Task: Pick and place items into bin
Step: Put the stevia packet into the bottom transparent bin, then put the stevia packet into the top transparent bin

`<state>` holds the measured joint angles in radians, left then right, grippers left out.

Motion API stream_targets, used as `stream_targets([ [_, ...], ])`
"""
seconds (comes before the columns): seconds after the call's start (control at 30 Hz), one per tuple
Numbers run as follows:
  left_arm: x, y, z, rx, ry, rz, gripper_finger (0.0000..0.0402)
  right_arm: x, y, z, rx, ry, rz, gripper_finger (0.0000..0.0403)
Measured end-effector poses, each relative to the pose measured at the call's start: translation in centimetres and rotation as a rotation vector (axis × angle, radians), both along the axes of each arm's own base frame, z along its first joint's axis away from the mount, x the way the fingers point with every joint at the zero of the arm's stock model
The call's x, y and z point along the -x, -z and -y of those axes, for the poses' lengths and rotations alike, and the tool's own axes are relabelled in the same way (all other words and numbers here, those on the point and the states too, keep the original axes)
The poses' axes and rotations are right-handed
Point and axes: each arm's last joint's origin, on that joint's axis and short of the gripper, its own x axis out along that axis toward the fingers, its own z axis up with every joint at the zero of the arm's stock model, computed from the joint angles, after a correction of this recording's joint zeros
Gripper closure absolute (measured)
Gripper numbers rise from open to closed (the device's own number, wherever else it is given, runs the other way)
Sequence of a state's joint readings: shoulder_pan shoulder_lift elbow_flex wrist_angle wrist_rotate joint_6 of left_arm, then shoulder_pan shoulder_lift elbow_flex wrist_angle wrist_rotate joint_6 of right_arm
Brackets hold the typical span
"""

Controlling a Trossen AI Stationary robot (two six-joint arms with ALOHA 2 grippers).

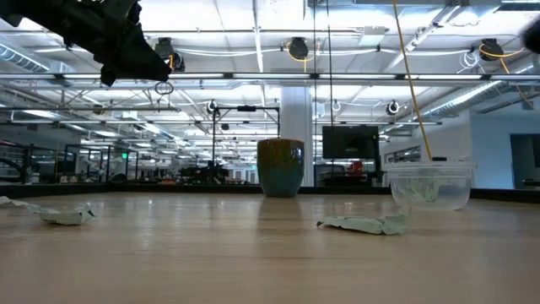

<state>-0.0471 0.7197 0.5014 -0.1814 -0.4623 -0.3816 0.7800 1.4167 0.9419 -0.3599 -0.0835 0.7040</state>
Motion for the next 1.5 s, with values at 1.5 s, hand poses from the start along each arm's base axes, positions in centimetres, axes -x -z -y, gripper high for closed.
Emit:
stream_targets([
  [1.5, 2.0, 4.4, 2.2, 0.484, 0.292, -0.501, 0.0293, -1.2, -2.1, 4.3, -0.003, -0.168, 0.499, 0.0329],
])
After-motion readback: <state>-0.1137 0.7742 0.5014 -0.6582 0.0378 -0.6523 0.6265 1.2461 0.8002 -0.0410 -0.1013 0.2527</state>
